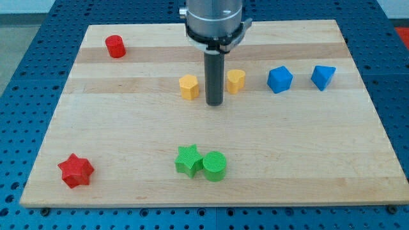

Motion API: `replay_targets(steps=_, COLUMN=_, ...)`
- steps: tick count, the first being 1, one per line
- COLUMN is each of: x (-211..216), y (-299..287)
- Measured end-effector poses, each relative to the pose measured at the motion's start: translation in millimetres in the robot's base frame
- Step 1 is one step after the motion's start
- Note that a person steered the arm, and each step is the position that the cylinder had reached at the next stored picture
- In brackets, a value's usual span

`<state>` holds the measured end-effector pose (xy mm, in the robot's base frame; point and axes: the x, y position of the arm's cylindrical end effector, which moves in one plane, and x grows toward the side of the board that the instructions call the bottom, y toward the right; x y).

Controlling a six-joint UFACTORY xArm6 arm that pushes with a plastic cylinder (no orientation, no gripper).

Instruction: Move the triangle to the bottom of the board

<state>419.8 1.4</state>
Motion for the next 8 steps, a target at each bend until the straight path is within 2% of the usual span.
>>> replay_targets(steps=1, x=-43, y=-6)
replay_targets(steps=2, x=-76, y=34)
replay_targets(steps=3, x=-86, y=143)
replay_targets(steps=4, x=-85, y=220)
replay_targets(steps=5, x=-85, y=220)
replay_targets(steps=6, x=-58, y=219)
replay_targets(steps=8, x=-45, y=218)
